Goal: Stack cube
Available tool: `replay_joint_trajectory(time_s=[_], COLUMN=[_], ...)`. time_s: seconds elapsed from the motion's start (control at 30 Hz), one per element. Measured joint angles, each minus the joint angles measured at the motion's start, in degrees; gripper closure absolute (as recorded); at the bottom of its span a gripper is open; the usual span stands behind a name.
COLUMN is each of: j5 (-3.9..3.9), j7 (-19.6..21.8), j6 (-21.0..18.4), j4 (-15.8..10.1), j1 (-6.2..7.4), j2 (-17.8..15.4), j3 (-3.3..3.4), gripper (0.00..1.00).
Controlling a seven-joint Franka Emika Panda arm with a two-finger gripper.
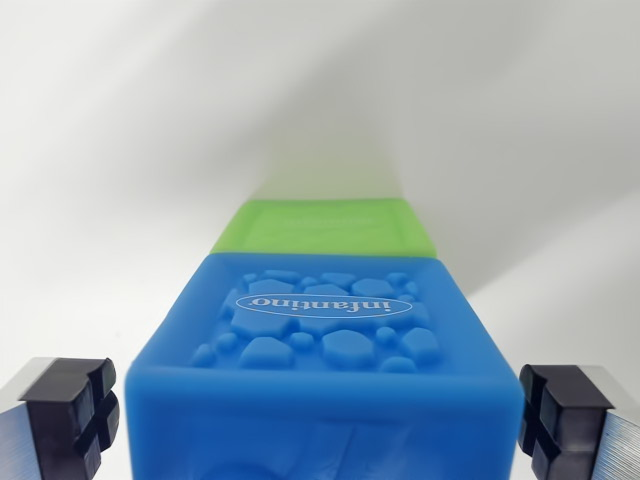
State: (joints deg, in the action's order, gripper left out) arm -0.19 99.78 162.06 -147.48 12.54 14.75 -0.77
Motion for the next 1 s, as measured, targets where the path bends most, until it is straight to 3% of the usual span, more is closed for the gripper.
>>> replay_joint_trajectory(time_s=[0.43, 1.0], j5=[0.00, 0.12], j7=[0.0, -0.1], j6=[-3.3, -12.0], j4=[-0.4, -0.7], j1=[0.00, 0.00], j2=[-4.0, -13.2], j3=[0.00, 0.00], gripper=[0.00, 0.00])
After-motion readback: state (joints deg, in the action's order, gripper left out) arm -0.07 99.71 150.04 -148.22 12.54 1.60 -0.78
